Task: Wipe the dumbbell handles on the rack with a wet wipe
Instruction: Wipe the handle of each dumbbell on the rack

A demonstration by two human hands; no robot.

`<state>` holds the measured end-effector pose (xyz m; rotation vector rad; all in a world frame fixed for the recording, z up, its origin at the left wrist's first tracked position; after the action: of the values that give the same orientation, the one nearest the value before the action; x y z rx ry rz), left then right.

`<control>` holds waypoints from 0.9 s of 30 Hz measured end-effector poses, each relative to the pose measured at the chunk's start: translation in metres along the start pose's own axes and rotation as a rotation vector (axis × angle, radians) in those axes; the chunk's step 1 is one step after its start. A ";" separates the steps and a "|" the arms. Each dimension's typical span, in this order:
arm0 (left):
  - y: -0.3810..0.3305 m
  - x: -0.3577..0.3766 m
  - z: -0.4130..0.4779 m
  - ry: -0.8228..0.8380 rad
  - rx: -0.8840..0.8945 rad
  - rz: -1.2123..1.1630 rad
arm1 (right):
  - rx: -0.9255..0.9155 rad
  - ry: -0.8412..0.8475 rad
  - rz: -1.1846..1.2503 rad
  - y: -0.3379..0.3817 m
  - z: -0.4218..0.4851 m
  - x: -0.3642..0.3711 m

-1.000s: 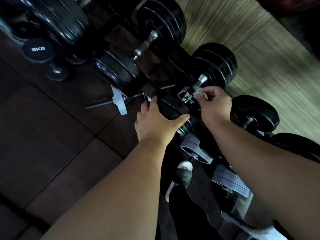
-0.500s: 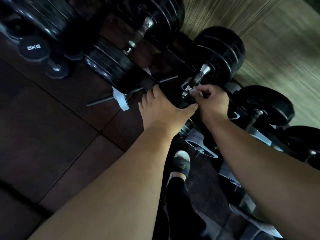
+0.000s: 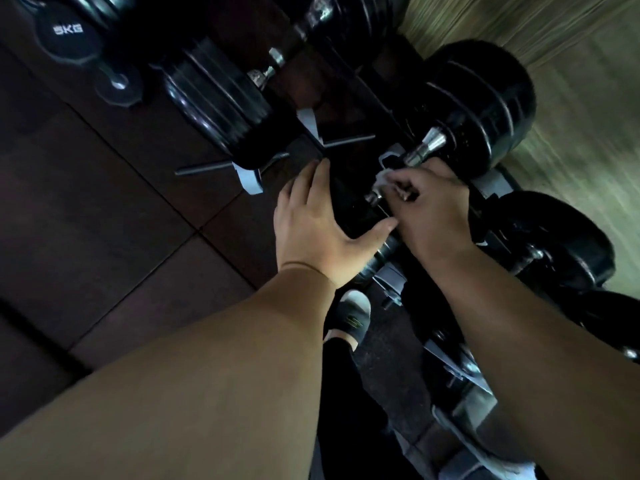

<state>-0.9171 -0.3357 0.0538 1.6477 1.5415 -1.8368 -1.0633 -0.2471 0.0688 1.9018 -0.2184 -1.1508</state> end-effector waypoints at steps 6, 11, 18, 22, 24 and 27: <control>0.001 0.003 -0.001 -0.027 0.010 -0.008 | -0.013 -0.063 -0.034 0.005 0.012 -0.009; 0.000 0.003 -0.001 -0.027 0.019 0.005 | -0.083 0.111 -0.011 0.001 0.004 0.005; 0.001 0.005 0.000 -0.046 0.041 0.003 | -0.071 0.010 0.048 -0.002 0.004 0.000; 0.001 0.006 0.000 -0.032 0.025 0.001 | 0.057 -0.052 0.085 -0.007 0.005 -0.009; 0.002 0.007 -0.001 -0.037 0.028 -0.001 | 0.168 -0.237 0.184 -0.016 0.013 -0.023; 0.002 0.007 -0.001 -0.037 0.036 0.002 | 0.373 -0.321 0.408 -0.026 0.003 -0.014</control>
<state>-0.9171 -0.3327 0.0469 1.6210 1.4998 -1.8936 -1.0805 -0.2255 0.0578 1.8511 -1.0102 -1.1790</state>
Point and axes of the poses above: each hand's wrist, its own z-axis towards the middle knuckle, its own x-axis out of the palm, y = z × x, the point moved 5 cm from there along z, towards the middle knuckle, and after that the axes turned 12 degrees about z, right-handed, at the moved point
